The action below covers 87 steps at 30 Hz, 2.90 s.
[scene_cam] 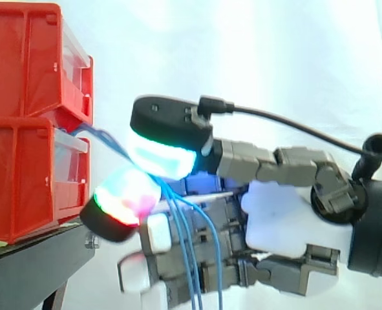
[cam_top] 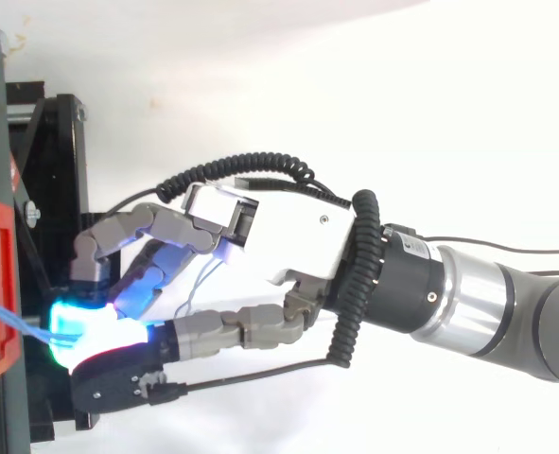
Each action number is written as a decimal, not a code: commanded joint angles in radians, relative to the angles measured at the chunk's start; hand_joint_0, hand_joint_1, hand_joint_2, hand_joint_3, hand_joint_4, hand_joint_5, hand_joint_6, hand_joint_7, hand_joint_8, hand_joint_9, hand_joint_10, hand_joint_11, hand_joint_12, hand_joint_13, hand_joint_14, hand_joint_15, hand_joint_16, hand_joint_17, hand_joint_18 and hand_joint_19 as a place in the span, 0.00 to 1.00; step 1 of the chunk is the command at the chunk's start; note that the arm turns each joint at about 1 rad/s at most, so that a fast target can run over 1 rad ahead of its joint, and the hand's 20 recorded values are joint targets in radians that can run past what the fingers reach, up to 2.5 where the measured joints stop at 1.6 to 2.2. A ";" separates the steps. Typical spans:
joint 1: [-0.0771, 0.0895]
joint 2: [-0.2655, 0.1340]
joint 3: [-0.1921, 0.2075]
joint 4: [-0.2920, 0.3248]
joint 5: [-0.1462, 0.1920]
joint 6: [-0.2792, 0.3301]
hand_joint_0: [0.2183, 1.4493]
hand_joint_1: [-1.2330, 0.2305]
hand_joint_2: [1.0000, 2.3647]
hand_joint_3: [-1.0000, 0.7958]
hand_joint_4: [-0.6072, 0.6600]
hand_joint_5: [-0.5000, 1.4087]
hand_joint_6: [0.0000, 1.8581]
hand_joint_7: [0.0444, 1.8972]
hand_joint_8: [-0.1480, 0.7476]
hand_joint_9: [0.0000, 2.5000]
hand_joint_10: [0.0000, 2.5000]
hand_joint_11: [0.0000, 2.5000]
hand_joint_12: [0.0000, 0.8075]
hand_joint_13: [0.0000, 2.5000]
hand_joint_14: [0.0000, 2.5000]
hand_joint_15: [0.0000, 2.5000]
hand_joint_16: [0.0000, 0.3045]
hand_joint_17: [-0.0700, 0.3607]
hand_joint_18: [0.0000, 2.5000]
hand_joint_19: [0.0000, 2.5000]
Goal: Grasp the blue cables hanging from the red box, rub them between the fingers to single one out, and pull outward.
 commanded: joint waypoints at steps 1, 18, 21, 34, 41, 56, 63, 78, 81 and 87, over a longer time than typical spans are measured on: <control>-0.001 0.000 -0.001 -0.057 -0.022 0.015 0.37 0.26 0.01 0.40 0.50 0.18 0.50 0.54 0.45 0.42 0.01 0.34 0.42 0.38 0.01 0.26 0.14 0.38 0.32 0.22; -0.010 0.023 -0.001 -0.132 -0.033 0.048 0.26 0.29 0.00 0.28 0.53 0.21 0.49 0.57 0.44 0.47 0.01 0.33 0.41 0.40 0.01 0.27 0.13 0.37 0.34 0.23; -0.011 0.023 -0.001 -0.143 -0.036 0.049 0.19 0.33 0.00 0.28 0.53 0.21 0.48 0.54 0.47 0.48 0.01 0.31 0.45 0.42 0.01 0.26 0.15 0.41 0.36 0.23; -0.014 0.029 -0.001 -0.155 -0.045 0.049 0.27 0.44 0.00 0.28 0.51 0.22 0.47 0.59 0.44 0.48 0.01 0.31 0.42 0.40 0.01 0.27 0.14 0.38 0.34 0.25; -0.020 0.049 -0.001 -0.240 -0.071 0.049 0.30 0.34 0.01 0.38 0.53 0.20 0.48 0.59 0.44 0.46 0.01 0.32 0.42 0.40 0.01 0.27 0.13 0.38 0.34 0.26; -0.037 0.065 -0.004 -0.301 -0.111 0.046 0.20 0.44 0.00 0.28 0.55 0.21 0.48 0.56 0.47 0.47 0.01 0.31 0.46 0.41 0.01 0.27 0.16 0.42 0.36 0.24; -0.048 0.068 -0.004 -0.344 -0.140 0.049 0.18 0.45 0.00 0.28 0.55 0.21 0.47 0.55 0.48 0.47 0.01 0.31 0.47 0.41 0.01 0.27 0.17 0.43 0.37 0.24; -0.059 0.094 -0.005 -0.407 -0.156 0.046 0.20 0.43 0.00 0.28 0.55 0.20 0.46 0.55 0.47 0.46 0.01 0.31 0.46 0.40 0.01 0.27 0.16 0.42 0.35 0.25; -0.062 0.097 -0.005 -0.410 -0.156 0.046 0.23 0.39 0.00 0.28 0.55 0.20 0.46 0.57 0.46 0.46 0.01 0.31 0.45 0.40 0.01 0.27 0.16 0.41 0.34 0.26; -0.063 0.108 -0.007 -0.427 -0.160 0.045 0.28 0.33 0.01 0.37 0.54 0.20 0.47 0.59 0.44 0.44 0.01 0.32 0.43 0.39 0.01 0.28 0.15 0.39 0.33 0.26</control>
